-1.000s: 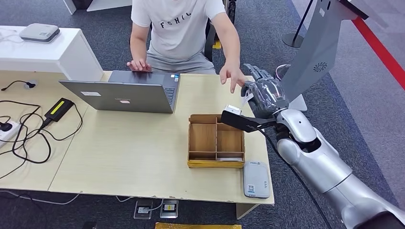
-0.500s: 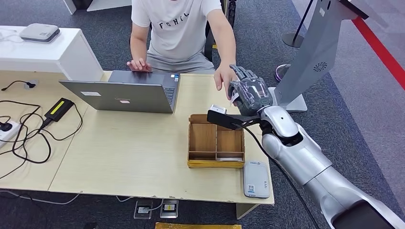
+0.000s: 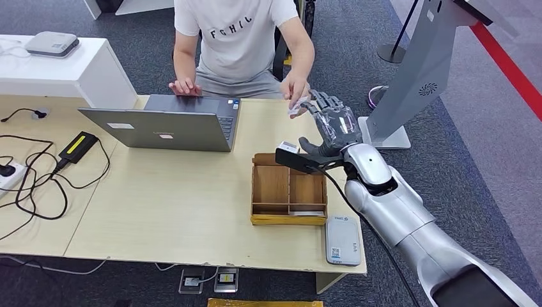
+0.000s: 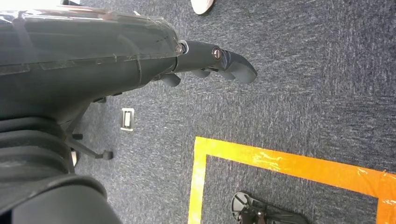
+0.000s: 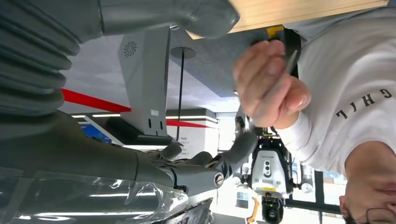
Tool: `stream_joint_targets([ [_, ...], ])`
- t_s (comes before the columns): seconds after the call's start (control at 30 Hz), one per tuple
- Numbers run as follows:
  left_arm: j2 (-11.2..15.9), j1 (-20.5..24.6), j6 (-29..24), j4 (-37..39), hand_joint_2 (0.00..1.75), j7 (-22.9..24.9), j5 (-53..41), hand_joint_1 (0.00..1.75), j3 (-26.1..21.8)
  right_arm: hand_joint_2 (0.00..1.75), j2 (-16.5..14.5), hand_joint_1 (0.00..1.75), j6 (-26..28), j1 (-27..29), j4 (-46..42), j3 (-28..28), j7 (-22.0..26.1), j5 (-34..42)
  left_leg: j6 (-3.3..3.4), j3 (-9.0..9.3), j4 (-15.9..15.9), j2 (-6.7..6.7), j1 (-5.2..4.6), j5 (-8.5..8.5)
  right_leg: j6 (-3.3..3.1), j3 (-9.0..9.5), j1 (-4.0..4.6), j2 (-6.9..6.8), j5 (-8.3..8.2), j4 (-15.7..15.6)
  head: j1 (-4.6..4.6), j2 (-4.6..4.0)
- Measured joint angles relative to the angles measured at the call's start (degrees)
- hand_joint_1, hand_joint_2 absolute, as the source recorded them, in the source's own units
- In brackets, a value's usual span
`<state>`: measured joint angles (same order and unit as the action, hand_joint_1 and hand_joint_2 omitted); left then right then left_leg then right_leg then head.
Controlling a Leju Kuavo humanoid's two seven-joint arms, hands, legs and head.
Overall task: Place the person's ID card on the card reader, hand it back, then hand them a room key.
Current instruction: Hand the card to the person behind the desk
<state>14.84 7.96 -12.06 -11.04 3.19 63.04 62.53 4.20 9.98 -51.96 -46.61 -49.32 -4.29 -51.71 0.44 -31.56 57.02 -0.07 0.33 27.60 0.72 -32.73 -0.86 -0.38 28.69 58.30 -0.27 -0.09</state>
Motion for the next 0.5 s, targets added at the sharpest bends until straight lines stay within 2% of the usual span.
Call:
stream_joint_targets([
  [0.2,0.0,0.0,0.0,0.0,0.00,-0.1,0.1,0.00,0.0,0.00,-0.5,0.00,-0.1,0.3,0.8,1.3,1.4,-1.6,0.00,0.00,0.0,0.00,0.00,0.00,0.00,0.00,0.00,0.01,0.00,0.0,0.01,0.00],
  [0.5,-0.1,-0.1,0.0,0.0,0.00,-0.1,0.8,0.00,0.0,0.00,-0.6,0.00,-0.1,2.1,-1.1,4.7,0.7,-3.0,0.00,0.03,0.0,0.02,0.00,0.00,0.00,0.00,0.00,0.05,0.00,0.0,0.01,0.00],
])
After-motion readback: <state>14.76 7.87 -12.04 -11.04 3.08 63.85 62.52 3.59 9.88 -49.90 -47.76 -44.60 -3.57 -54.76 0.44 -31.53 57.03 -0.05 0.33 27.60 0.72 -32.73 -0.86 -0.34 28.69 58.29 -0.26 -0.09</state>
